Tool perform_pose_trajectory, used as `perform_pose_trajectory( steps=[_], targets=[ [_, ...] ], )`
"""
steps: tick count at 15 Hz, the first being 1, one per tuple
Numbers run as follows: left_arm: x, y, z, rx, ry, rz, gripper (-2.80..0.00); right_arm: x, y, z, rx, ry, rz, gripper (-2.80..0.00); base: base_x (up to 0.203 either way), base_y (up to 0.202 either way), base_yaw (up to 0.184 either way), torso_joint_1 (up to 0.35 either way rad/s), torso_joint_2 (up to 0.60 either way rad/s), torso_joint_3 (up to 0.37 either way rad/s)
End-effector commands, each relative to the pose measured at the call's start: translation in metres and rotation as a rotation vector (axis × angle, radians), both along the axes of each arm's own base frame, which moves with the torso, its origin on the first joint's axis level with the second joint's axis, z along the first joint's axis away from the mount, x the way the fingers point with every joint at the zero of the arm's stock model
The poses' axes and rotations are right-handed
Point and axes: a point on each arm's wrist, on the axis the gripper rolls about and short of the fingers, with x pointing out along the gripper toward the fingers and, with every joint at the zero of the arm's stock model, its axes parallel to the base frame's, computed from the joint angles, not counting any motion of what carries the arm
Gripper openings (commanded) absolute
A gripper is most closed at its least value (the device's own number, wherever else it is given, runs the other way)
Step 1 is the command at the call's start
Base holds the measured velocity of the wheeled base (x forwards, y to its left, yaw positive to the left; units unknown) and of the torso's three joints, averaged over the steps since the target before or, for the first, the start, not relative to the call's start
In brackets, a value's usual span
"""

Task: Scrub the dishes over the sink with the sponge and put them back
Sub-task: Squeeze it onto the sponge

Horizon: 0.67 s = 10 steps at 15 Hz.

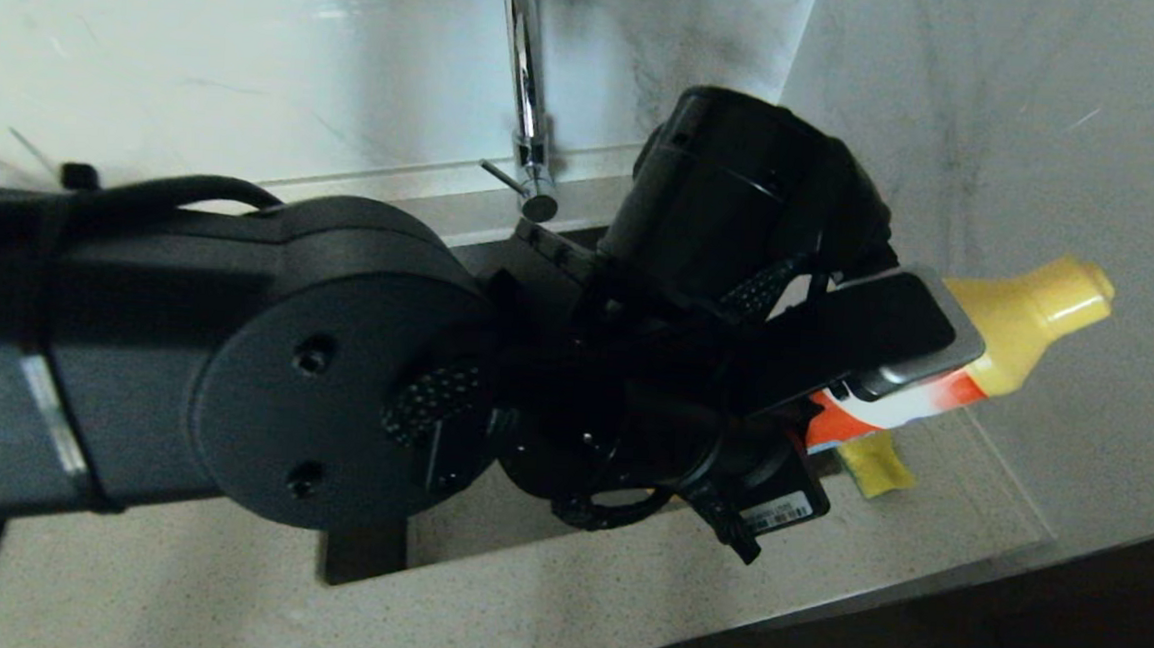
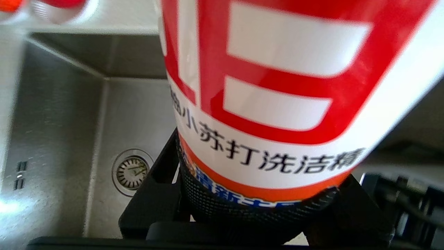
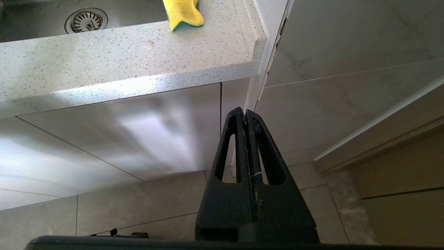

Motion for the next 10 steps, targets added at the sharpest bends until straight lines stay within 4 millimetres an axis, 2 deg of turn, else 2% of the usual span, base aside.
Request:
perform_pose_trajectory(
  steps=[1,6,10],
  targets=[
    [0.005,-0.011,-0.02,0.059,0.008,-0.01,-2.8,0.0,0.0,0.0,0.0,0.0,0.0,-2.8,0.0,0.0,0.0,0.0,0.0,0.0],
    [0.009,-0.019,-0.051,0.176,0.018,-0.017,-2.8,0.0,0.0,0.0,0.0,0.0,0.0,-2.8,0.0,0.0,0.0,0.0,0.0,0.0],
    [0.012,-0.023,-0.064,0.25,-0.018,-0.034,-2.8,0.0,0.0,0.0,0.0,0.0,0.0,-2.8,0.0,0.0,0.0,0.0,0.0,0.0]
  ],
)
